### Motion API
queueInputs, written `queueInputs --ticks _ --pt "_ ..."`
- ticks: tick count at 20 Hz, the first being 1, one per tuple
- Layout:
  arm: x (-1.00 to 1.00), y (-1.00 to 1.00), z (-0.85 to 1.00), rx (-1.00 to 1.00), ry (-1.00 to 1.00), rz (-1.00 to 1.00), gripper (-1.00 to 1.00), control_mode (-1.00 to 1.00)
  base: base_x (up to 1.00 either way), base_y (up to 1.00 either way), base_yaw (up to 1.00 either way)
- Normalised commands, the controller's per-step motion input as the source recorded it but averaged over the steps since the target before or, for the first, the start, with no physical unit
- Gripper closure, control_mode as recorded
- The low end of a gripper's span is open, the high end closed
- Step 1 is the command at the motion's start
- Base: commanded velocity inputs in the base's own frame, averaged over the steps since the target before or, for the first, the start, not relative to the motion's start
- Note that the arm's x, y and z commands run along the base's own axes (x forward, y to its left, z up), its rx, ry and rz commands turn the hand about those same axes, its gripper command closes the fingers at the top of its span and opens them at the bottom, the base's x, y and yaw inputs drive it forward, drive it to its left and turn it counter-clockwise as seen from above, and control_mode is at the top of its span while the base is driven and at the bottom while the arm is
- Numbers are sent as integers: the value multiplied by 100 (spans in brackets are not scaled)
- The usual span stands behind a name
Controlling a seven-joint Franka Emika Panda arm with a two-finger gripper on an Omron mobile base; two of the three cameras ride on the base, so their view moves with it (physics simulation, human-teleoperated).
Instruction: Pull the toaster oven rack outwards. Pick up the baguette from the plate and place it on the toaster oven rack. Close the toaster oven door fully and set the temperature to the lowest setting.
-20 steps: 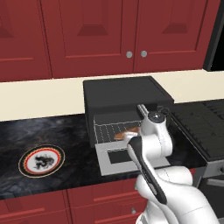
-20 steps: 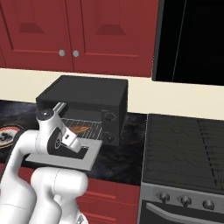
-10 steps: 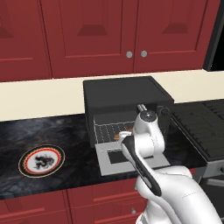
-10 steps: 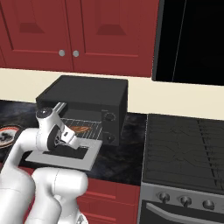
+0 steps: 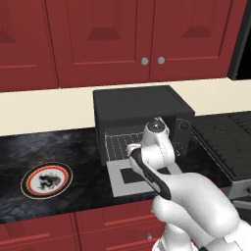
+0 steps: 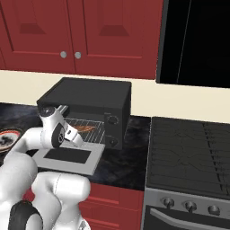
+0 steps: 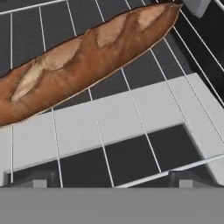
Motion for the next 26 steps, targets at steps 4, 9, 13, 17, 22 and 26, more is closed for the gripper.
queueInputs --ticks 4,9,13,17,22,26 --pt "20 0 -87 -5 0 3 -100 -100 0 0 0" --pt "22 0 -79 0 -3 2 -100 -100 0 0 0" --pt "20 0 -81 0 -6 2 -100 -100 0 0 0" --pt "15 0 -83 0 -12 3 -100 -100 0 0 0" --pt "4 0 -72 0 -17 4 -100 -100 0 0 0" --pt "0 0 -39 -1 -16 3 -100 -100 0 0 0"
